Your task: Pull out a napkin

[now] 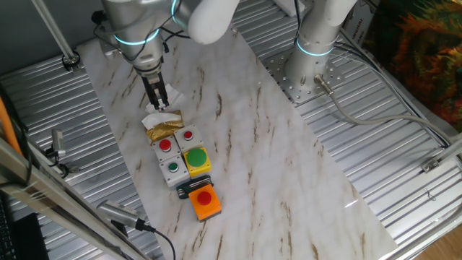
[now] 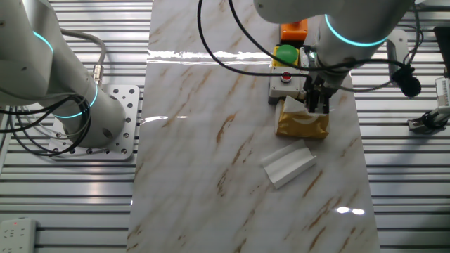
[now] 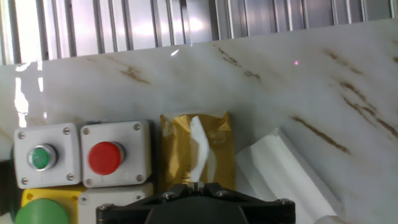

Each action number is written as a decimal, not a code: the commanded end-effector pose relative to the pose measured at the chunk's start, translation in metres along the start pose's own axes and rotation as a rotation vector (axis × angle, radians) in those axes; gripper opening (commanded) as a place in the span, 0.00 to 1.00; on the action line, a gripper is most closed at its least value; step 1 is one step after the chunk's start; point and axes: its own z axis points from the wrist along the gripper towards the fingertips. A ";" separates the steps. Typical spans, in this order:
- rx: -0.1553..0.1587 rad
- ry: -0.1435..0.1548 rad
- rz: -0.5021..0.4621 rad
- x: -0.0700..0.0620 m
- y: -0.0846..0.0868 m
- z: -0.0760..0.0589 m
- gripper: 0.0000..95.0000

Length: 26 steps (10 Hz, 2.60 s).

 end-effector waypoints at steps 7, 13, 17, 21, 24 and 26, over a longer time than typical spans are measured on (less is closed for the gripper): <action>-0.016 -0.015 -0.009 -0.012 0.001 0.003 0.00; -0.019 -0.019 -0.012 -0.012 0.001 0.003 0.00; -0.021 -0.017 -0.014 -0.012 0.001 0.003 0.00; -0.021 -0.018 -0.007 -0.012 0.001 0.003 0.00; -0.031 0.035 -0.022 -0.012 0.001 0.003 0.00; -0.033 0.158 0.017 -0.012 0.001 0.003 0.00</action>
